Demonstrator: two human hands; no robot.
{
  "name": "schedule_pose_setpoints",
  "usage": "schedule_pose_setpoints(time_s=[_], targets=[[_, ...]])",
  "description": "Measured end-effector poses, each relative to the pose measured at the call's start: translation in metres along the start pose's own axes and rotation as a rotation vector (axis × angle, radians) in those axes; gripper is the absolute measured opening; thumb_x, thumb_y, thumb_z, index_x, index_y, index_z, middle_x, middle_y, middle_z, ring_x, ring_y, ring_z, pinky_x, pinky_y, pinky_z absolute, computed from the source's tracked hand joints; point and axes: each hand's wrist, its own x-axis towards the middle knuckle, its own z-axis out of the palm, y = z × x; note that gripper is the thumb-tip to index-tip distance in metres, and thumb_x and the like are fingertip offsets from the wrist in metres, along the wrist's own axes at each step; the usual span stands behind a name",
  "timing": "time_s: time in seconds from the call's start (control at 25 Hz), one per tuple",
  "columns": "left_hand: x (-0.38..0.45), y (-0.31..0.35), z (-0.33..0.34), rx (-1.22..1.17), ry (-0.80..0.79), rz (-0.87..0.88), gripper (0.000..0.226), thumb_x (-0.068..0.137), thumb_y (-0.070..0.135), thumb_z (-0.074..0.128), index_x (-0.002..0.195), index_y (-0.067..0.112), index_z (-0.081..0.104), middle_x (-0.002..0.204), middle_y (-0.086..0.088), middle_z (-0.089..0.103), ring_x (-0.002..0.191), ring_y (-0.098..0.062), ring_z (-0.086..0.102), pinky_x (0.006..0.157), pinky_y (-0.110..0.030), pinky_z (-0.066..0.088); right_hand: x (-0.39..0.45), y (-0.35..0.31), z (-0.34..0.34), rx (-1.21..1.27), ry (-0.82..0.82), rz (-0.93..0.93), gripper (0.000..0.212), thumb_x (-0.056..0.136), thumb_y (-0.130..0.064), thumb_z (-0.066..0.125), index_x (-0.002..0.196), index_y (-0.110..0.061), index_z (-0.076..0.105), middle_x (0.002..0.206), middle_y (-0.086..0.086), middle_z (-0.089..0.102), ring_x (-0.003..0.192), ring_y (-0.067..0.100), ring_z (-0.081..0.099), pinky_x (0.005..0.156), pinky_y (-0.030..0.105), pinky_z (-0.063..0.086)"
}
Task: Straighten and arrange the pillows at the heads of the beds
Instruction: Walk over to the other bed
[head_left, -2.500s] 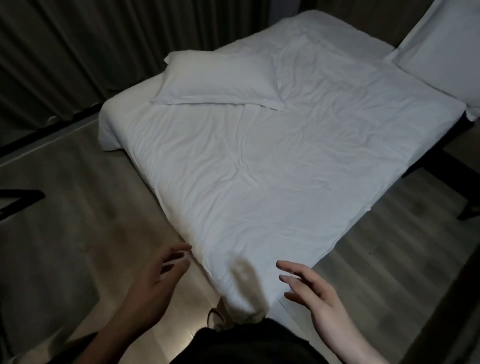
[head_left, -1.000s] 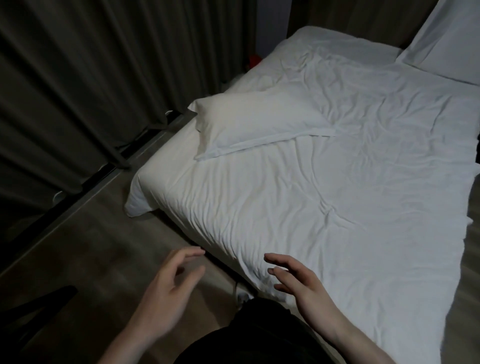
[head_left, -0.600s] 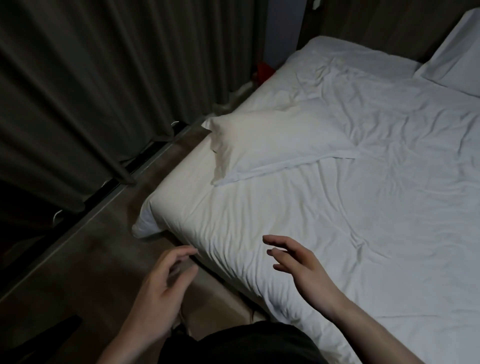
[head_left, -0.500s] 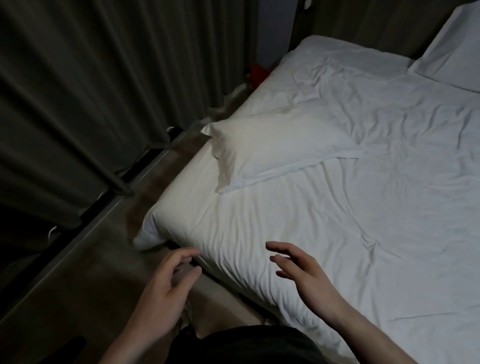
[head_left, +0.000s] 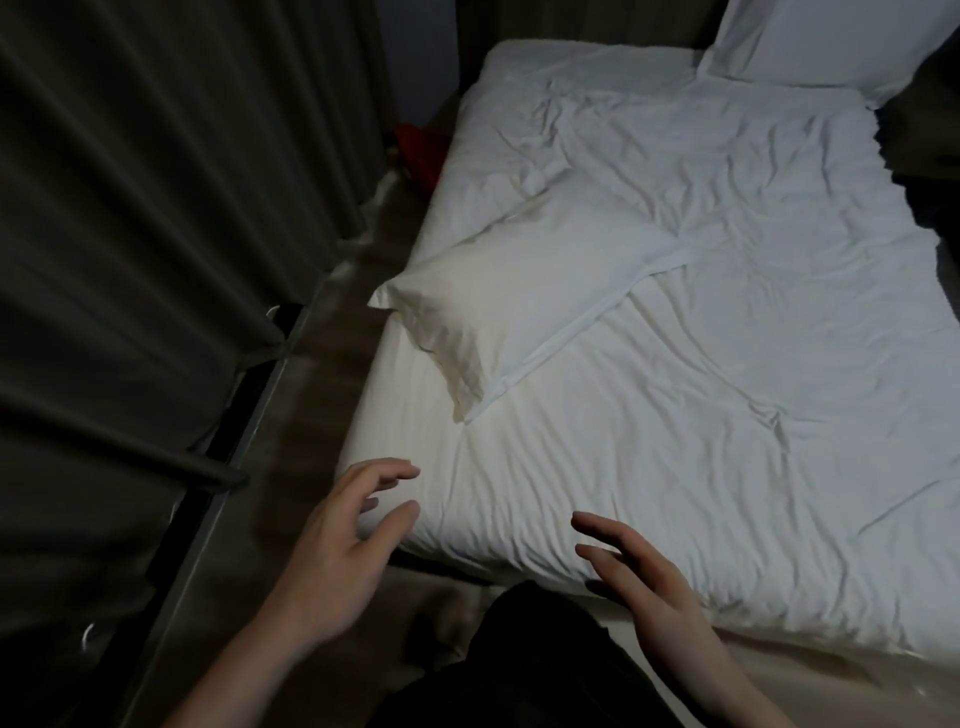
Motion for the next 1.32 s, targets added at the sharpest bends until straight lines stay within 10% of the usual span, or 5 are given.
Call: schedule_pose_setpoints(time_s=[0.28,0.8,0.96,1.2,1.32], targets=[[0.036,-0.039,-0.025,-0.025,-0.037,-0.128,0.022,0.097,0.027,0.069,0.116,0.037,0.071,0.123,0.016,0.069,0.121,0.002,0.060,0.091,-0.006,0.046,0.070,-0.025,0.047,-0.001,-0.026,0.007,0.031,0.102,-0.039,0.063,0.130,-0.053,0.066,0.131,-0.018,0.069,0.126,0.003,0.061,0.118,0.048,0.043],[0.225,-0.071,-0.165,0.102,-0.413,0.059,0.026,0.097,0.033,0.066,0.122,0.036,0.069,0.124,0.013,0.064,0.115,-0.003,0.064,0.097,-0.026,0.050,0.124,-0.063,0.210,0.279,0.302,0.029,0.033,0.098,-0.040,0.062,0.130,-0.040,0.070,0.131,-0.016,0.070,0.125,0.007,0.063,0.113,0.046,0.049],[0.258,-0.097,-0.203,0.168,-0.495,0.057,0.020,0.097,0.021,0.069,0.114,0.032,0.072,0.114,0.019,0.065,0.110,-0.004,0.065,0.090,-0.009,0.048,0.127,-0.068,0.264,0.337,0.400,0.060,0.031,0.104,-0.027,0.058,0.133,-0.033,0.067,0.132,-0.024,0.067,0.126,0.003,0.062,0.111,0.040,0.051],[0.295,-0.075,-0.197,0.180,-0.518,0.137,0.021,0.098,0.018,0.067,0.112,0.031,0.072,0.111,0.002,0.069,0.104,-0.001,0.065,0.083,-0.003,0.045,0.116,-0.062,0.271,0.446,0.568,0.001,0.076,0.070,-0.076,0.073,0.130,-0.030,0.070,0.132,-0.018,0.070,0.126,0.007,0.064,0.103,0.037,0.055],[0.302,-0.068,-0.183,0.196,-0.550,0.168,0.019,0.098,0.019,0.067,0.113,0.030,0.072,0.113,0.003,0.070,0.107,-0.001,0.065,0.084,-0.003,0.045,0.134,-0.064,0.264,0.469,0.559,0.026,0.031,0.099,-0.038,0.066,0.128,-0.028,0.071,0.130,-0.018,0.071,0.127,0.010,0.063,0.103,0.037,0.055]])
